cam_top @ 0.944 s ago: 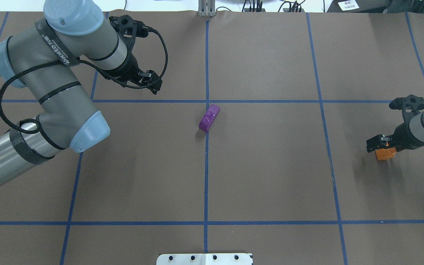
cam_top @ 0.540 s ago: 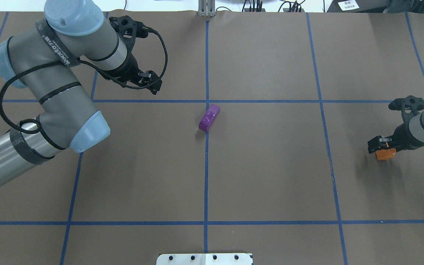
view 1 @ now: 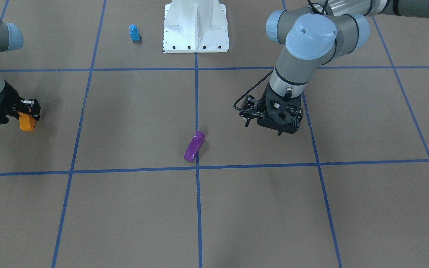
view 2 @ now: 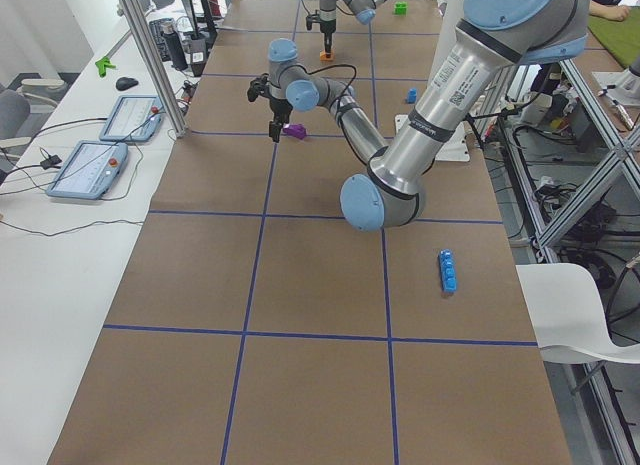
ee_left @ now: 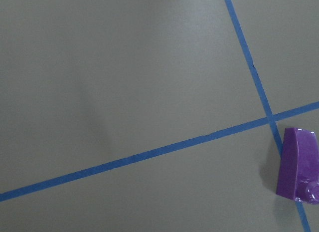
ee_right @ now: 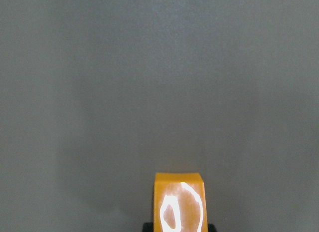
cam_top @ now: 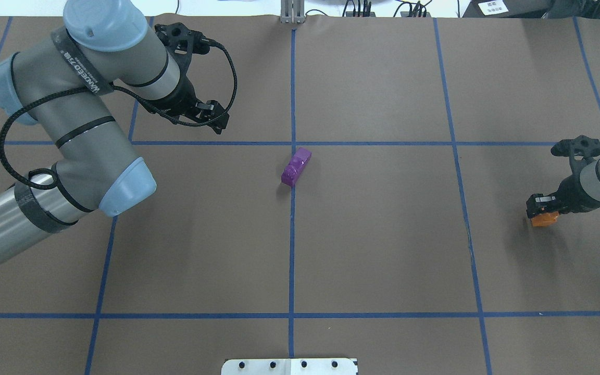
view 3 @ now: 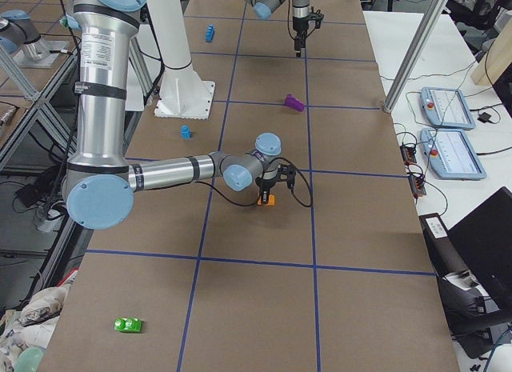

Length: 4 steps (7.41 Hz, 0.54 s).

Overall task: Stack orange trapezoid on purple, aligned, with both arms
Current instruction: 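Close the right gripper on the orange block and lift it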

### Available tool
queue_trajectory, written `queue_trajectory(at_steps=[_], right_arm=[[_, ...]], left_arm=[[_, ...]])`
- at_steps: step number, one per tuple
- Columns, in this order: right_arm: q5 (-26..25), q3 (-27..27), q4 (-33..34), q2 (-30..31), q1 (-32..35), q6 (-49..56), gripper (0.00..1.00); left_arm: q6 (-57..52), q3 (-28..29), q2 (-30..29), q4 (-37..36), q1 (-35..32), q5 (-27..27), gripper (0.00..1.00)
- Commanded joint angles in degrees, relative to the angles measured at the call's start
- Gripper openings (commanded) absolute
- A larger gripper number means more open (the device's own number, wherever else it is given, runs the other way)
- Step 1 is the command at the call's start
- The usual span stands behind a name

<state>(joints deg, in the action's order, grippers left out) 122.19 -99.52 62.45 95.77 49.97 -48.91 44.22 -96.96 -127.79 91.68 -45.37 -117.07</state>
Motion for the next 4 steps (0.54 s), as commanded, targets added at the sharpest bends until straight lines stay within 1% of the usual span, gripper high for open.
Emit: queue_trajectory(at_steps=[1, 2, 4], right_arm=[[4.1, -2.3, 0.7, -0.3, 2.4, -0.7, 0.0], [7.4, -2.7, 1.0, -2.0, 4.6, -1.0, 0.0], [7.7, -3.1, 4.2, -7.3, 5.3, -3.0, 0.0]], left_arm=[[0.2, -0.2, 0.0, 0.0, -0.1, 0.0, 1.0], [0.1, -0.4, 0.0, 0.0, -0.2, -0.1, 1.0], [-0.3, -0.3, 1.1, -0.1, -0.6, 0.1, 1.0]])
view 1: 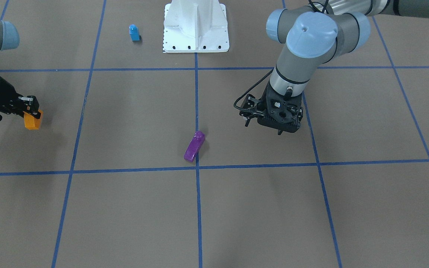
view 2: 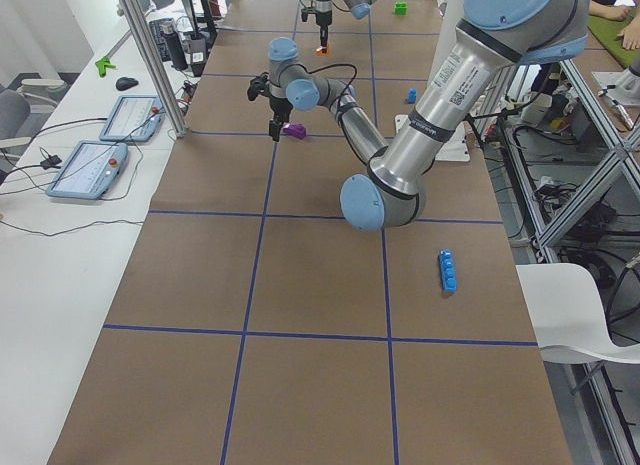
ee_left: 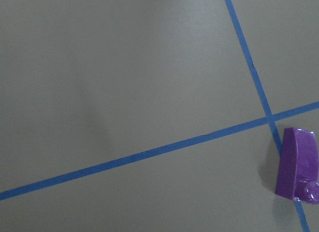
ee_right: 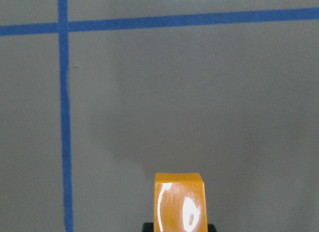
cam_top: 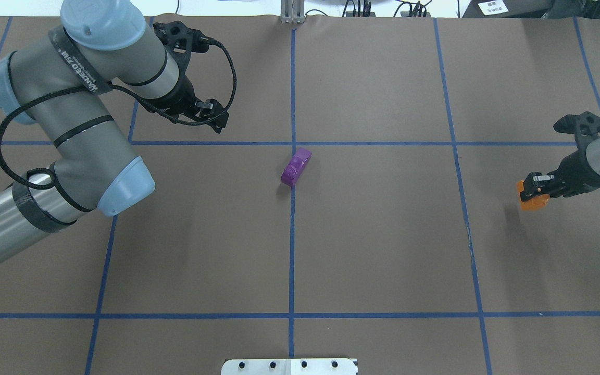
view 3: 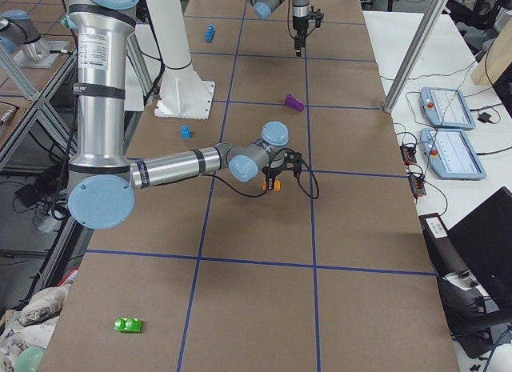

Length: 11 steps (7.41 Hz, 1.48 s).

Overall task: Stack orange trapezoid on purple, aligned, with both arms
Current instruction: 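Close the right gripper on the orange block and lift it, then carry the orange block with the right gripper over the purple block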

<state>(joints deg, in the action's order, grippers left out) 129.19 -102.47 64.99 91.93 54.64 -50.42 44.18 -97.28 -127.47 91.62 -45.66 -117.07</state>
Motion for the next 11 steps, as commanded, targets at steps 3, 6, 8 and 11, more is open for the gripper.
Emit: queue_trajectory(at_steps=[3, 6, 8, 11], right_arm=[[0.0, 0.5, 7.6, -16.1, -2.8, -15.3, 0.0], [-10.1, 3.6, 28.7, -38.2, -11.0, -25.9, 0.0], [-12.6, 14.4, 28.9, -50.2, -15.4, -38.7, 0.0], [-17.3, 20.4, 28.6, -54.9, -18.1, -46.9, 0.0]], left_arm=[[-9.9, -0.1, 6.2, -0.1, -5.4, -0.4, 1.0], [-21.6, -0.3, 14.4, 0.0, -14.1, -6.0, 1.0], [-27.9, -0.2, 18.4, 0.1, -17.9, -6.5, 1.0], [-28.3, 0.1, 19.4, 0.6, -18.2, -6.5, 1.0]])
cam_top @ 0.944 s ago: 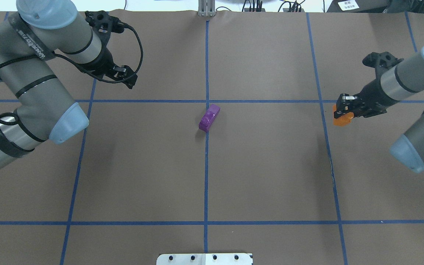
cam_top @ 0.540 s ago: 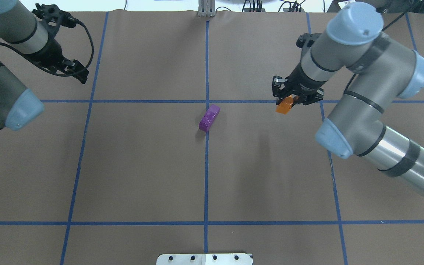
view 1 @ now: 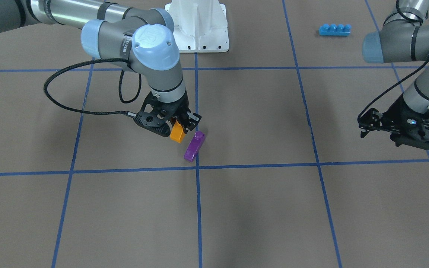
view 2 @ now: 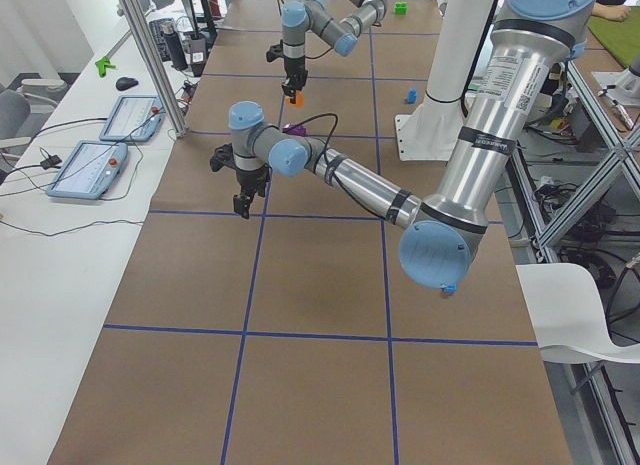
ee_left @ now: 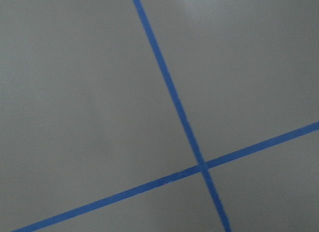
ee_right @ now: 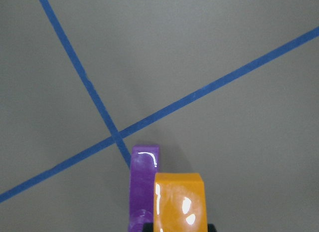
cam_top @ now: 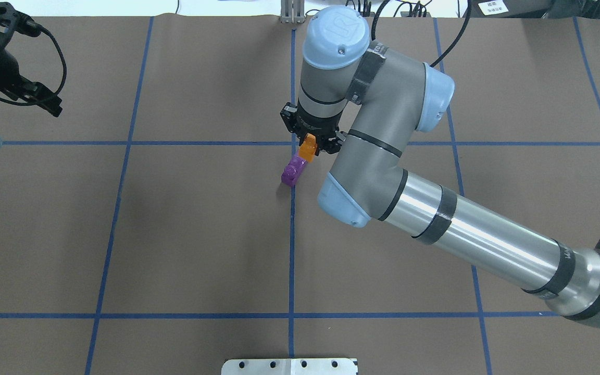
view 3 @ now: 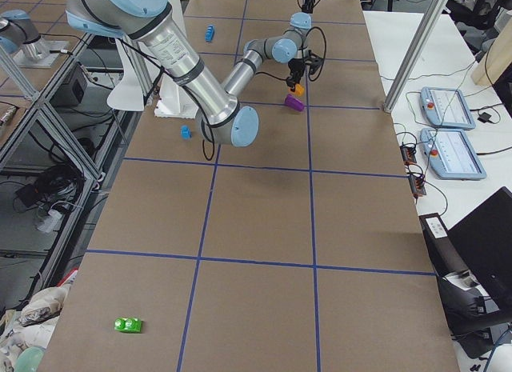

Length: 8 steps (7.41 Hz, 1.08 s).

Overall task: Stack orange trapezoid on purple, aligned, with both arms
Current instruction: 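Carry the orange block with the right gripper over the purple block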

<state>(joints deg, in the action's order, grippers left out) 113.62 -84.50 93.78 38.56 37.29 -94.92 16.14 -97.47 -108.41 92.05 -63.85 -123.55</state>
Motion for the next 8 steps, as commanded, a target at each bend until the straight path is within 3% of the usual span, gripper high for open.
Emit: queue_trajectory(at_steps=[1, 5, 8], right_arm=[[-1.9, 3.5, -0.3, -1.6, -1.1, -2.3, 0.0], [-2.8, 8.5, -2.0, -5.0, -3.4, -2.8, 0.0], [-2.8, 9.4, -3.0, -4.8, -3.3, -3.3, 0.0]], left_arm=[[-0.2, 0.2, 0.3, 0.2, 0.0, 0.0, 1.0], [-0.2, 0.3, 0.3, 0.2, 0.0, 0.0, 1.0], [-0.1, 0.0, 0.4, 0.2, 0.0, 0.0, 1.0]])
